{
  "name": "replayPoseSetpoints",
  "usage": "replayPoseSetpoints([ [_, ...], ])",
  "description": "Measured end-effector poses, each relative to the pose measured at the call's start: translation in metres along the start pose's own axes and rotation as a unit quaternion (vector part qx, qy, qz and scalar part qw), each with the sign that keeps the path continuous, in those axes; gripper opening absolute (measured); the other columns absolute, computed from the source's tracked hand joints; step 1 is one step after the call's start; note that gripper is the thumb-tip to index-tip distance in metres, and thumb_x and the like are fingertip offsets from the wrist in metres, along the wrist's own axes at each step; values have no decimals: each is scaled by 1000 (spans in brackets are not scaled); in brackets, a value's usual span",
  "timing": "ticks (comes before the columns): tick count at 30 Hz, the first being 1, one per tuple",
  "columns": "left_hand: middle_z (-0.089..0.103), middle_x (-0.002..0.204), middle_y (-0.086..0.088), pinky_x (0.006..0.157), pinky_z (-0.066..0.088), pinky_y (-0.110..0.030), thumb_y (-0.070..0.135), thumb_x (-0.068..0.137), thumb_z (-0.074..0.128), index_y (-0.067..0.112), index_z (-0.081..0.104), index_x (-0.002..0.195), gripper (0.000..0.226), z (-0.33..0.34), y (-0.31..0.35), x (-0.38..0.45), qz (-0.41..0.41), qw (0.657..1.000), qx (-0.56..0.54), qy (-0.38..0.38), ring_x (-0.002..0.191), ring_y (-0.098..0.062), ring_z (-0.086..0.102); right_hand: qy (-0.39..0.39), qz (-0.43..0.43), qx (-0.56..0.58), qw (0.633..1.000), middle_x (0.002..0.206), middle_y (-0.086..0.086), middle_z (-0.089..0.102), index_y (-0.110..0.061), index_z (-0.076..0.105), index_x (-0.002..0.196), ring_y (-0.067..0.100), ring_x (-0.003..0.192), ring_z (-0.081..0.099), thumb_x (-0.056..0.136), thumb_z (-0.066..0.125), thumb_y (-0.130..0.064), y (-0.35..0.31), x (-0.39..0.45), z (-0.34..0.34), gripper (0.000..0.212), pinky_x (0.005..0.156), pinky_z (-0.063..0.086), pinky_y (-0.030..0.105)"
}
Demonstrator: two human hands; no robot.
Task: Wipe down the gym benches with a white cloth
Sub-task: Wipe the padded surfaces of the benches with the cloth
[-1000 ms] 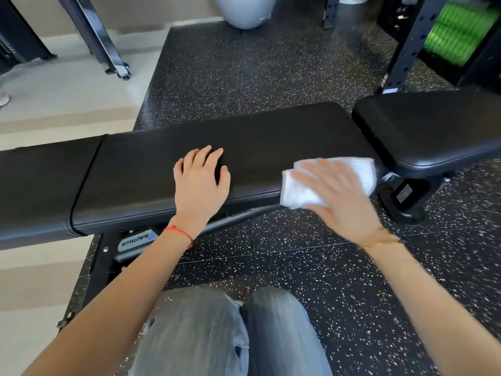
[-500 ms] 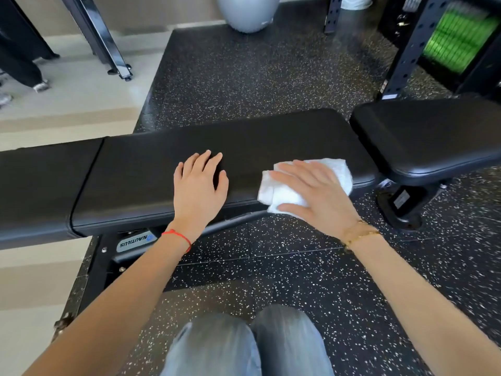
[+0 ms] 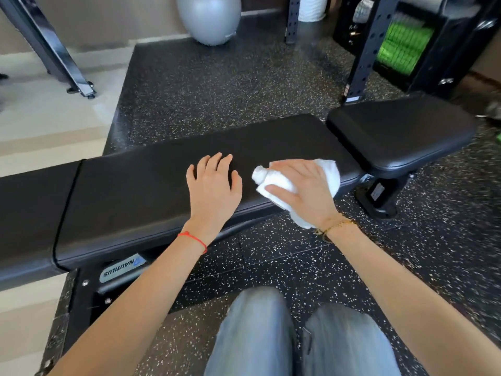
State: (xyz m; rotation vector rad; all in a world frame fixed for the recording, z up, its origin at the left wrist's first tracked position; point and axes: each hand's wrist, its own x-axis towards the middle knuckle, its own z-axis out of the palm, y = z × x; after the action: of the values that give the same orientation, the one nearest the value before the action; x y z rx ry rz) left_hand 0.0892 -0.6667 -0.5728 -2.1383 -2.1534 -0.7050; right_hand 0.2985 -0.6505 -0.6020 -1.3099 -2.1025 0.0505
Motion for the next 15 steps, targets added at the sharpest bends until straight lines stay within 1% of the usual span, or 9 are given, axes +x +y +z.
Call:
replayPoseSetpoints([
  [1, 47, 148, -2, 119, 19, -50, 32, 99, 41, 20, 50, 140, 44, 0, 4, 1, 8, 1000, -3, -6, 141, -24, 36, 11, 1, 7, 1000, 124, -20, 56, -36, 57, 121, 10, 115, 47, 93, 48, -61, 1, 0, 0, 39, 101, 29, 29],
  [3, 46, 149, -1, 120, 18, -50, 33, 99, 40, 21, 50, 141, 44, 1, 13, 5, 19, 1000, -10, -23, 142, -23, 34, 6, 4, 13, 1000, 120, -20, 57, -37, 58, 116, 10, 109, 47, 92, 48, -61, 1, 1, -2, 36, 97, 30, 28],
  [6, 46, 149, 0, 120, 19, -51, 32, 100, 40, 21, 49, 141, 43, 5, 27, 10, 27, 998, -26, -42, 142, -23, 34, -9, 11, 10, 1000, 111, -16, 56, -35, 59, 113, 12, 100, 46, 92, 47, -62, 5, 0, -12, 36, 90, 26, 24],
  [8, 47, 148, 0, 119, 20, -51, 32, 99, 41, 22, 51, 139, 43, 9, 41, 13, 36, 998, -37, -41, 141, -22, 35, -5, 21, -13, 1000, 107, -13, 56, -35, 60, 112, 14, 97, 46, 91, 55, -56, 21, -3, -30, 30, 86, 24, 24],
  [10, 49, 147, 1, 119, 21, -50, 32, 99, 41, 22, 52, 138, 42, 14, 62, 16, 58, 997, -39, -33, 140, -22, 37, 8, 25, -66, 997, 106, -9, 59, -35, 62, 112, 19, 98, 49, 91, 61, -52, 47, -7, -57, 28, 84, 23, 24],
  [11, 49, 146, 1, 118, 21, -50, 32, 99, 41, 22, 53, 138, 42, 18, 74, 18, 66, 997, -41, -29, 140, -22, 37, 14, 24, -93, 995, 106, -7, 60, -34, 63, 114, 22, 99, 52, 91, 60, -53, 62, -9, -73, 30, 85, 25, 26],
  [13, 49, 146, 0, 118, 21, -51, 32, 99, 40, 21, 53, 138, 42, 29, 103, 23, 74, 996, -49, -22, 139, -22, 37, 24, 13, -127, 992, 112, -5, 61, -32, 61, 119, 26, 105, 54, 93, 52, -58, 97, -13, -102, 37, 89, 36, 36],
  [14, 48, 147, 0, 118, 21, -51, 32, 99, 40, 21, 52, 138, 43, 36, 118, 26, 74, 996, -48, -22, 140, -21, 37, 28, 6, -145, 989, 117, -5, 60, -32, 60, 122, 26, 108, 53, 94, 48, -60, 115, -15, -114, 42, 91, 38, 40],
  [15, 47, 148, 0, 119, 20, -51, 33, 99, 39, 21, 51, 139, 43, 44, 134, 28, 71, 996, -43, -24, 140, -21, 36, 24, -2, -168, 985, 121, -6, 58, -32, 58, 124, 25, 111, 52, 94, 44, -61, 133, -18, -121, 44, 91, 37, 41],
])
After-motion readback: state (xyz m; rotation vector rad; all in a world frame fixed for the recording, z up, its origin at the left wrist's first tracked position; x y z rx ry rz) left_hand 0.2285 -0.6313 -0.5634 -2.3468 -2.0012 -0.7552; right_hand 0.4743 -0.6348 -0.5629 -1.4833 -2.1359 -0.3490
